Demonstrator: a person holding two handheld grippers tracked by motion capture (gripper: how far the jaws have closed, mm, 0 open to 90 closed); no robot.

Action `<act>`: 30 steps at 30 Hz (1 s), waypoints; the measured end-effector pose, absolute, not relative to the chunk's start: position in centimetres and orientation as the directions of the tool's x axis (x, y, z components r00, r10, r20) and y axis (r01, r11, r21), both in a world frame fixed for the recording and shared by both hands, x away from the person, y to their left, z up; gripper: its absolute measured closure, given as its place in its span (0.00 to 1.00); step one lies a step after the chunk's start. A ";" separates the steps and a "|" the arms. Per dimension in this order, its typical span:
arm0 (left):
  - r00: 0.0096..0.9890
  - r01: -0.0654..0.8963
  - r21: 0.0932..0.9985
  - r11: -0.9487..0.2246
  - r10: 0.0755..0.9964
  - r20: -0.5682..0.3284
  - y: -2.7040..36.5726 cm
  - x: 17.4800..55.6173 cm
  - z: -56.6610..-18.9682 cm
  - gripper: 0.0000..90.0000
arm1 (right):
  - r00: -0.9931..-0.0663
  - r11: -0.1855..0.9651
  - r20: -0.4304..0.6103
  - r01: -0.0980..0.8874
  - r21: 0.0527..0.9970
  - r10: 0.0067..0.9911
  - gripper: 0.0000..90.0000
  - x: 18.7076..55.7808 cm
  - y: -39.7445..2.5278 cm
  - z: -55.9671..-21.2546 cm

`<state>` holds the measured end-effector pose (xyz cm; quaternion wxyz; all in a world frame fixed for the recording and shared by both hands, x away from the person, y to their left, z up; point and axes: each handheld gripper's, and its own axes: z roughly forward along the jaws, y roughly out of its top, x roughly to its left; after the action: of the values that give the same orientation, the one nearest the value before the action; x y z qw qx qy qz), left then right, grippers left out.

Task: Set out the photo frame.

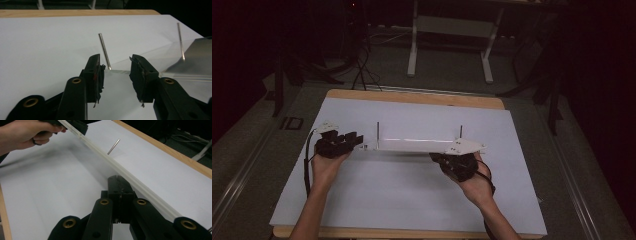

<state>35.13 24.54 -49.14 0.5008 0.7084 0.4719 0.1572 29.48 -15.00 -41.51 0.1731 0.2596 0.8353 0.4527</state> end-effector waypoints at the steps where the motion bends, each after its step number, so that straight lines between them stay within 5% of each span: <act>1: 0.510 0.502 0.863 -0.060 0.826 -0.239 24.5 35.0 -49.1 0.65 | -0.803 0.453 -0.052 0.280 0.846 0.593 1.00 29.6 -15.0 -41.4; 17: 0.580 0.468 0.876 -0.113 0.788 -0.208 24.3 33.8 -49.6 0.58 | -0.791 0.452 -0.060 0.285 0.845 0.609 1.00 31.1 -14.9 -40.5; 30: 0.639 0.385 0.895 -0.223 0.765 -0.084 21.8 34.3 -49.2 0.50 | -0.785 0.450 -0.065 0.283 0.847 0.616 1.00 32.0 -14.9 -40.1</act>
<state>34.28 21.82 -49.25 0.4947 0.7582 0.3791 0.1917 31.96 -14.92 -40.10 0.1854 0.2704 0.8312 0.4491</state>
